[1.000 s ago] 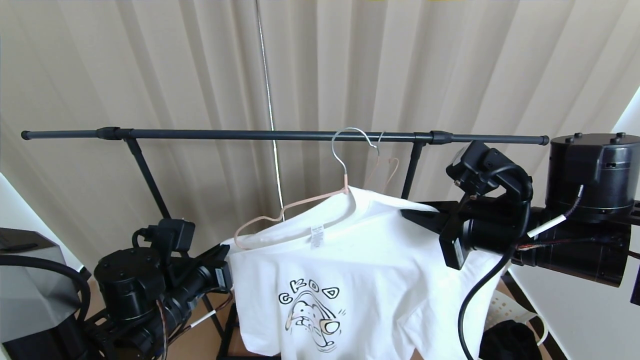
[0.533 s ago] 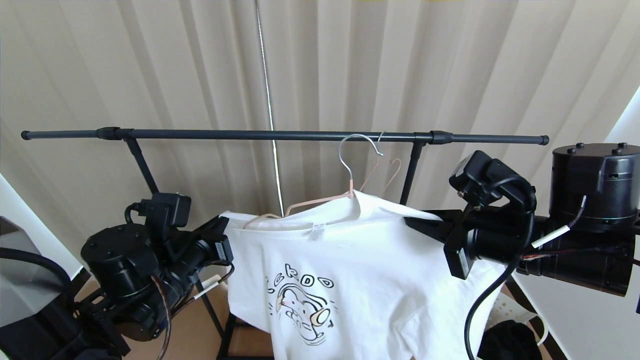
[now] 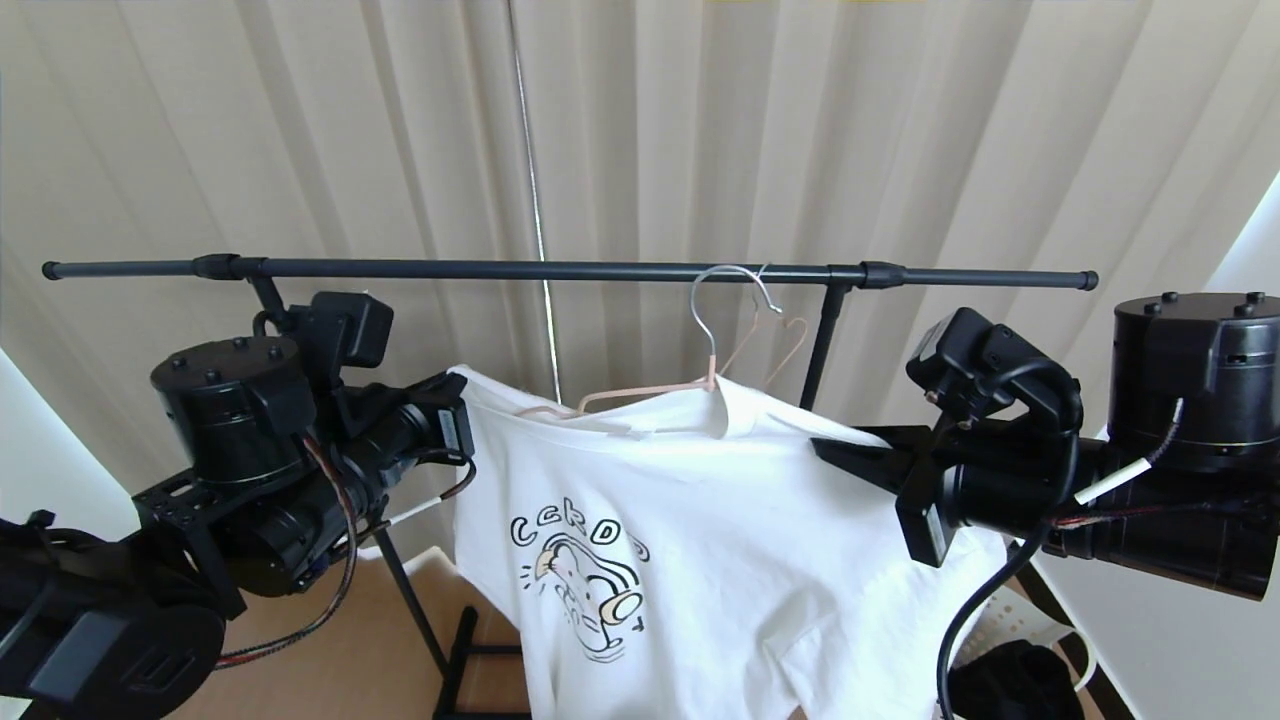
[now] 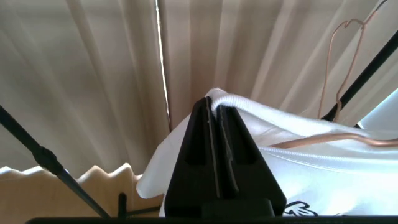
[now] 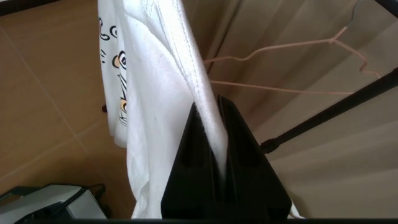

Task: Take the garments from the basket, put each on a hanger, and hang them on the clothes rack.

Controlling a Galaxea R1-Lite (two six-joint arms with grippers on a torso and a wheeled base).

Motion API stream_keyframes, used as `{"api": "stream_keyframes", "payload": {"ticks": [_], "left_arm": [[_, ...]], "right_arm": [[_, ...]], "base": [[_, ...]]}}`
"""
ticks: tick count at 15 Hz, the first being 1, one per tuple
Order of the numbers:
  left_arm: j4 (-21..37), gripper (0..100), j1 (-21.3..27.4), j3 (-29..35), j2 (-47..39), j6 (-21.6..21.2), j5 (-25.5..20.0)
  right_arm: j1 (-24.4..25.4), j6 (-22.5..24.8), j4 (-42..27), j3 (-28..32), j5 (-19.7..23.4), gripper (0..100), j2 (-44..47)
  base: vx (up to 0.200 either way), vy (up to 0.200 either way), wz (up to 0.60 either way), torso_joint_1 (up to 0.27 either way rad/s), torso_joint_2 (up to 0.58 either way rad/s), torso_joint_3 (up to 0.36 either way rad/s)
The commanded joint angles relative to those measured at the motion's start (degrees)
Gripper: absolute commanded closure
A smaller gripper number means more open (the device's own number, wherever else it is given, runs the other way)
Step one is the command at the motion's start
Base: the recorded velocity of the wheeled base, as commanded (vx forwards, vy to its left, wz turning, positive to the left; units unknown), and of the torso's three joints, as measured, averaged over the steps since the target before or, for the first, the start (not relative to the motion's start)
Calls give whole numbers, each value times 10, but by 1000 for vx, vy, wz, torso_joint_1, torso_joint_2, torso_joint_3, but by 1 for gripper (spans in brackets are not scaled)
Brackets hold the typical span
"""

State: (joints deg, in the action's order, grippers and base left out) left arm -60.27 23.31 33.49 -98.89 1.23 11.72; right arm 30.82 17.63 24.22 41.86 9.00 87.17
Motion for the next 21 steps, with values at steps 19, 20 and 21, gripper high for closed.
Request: {"api": "stream_keyframes", "payload": {"ticks": [19, 20, 21], "left_arm": [[265, 100, 75, 107, 50, -115, 36], [266, 100, 75, 112, 50, -117, 37], [265, 100, 83, 117, 50, -118, 43]], "right_arm": [[5, -15, 62, 3, 8, 100, 2], [6, -19, 68, 1, 8, 100, 8], [17, -20, 73, 1, 6, 100, 19]], "base": [[0, 0, 0, 0, 0, 0], [0, 0, 0, 0, 0, 0], [0, 0, 0, 0, 0, 0]]}}
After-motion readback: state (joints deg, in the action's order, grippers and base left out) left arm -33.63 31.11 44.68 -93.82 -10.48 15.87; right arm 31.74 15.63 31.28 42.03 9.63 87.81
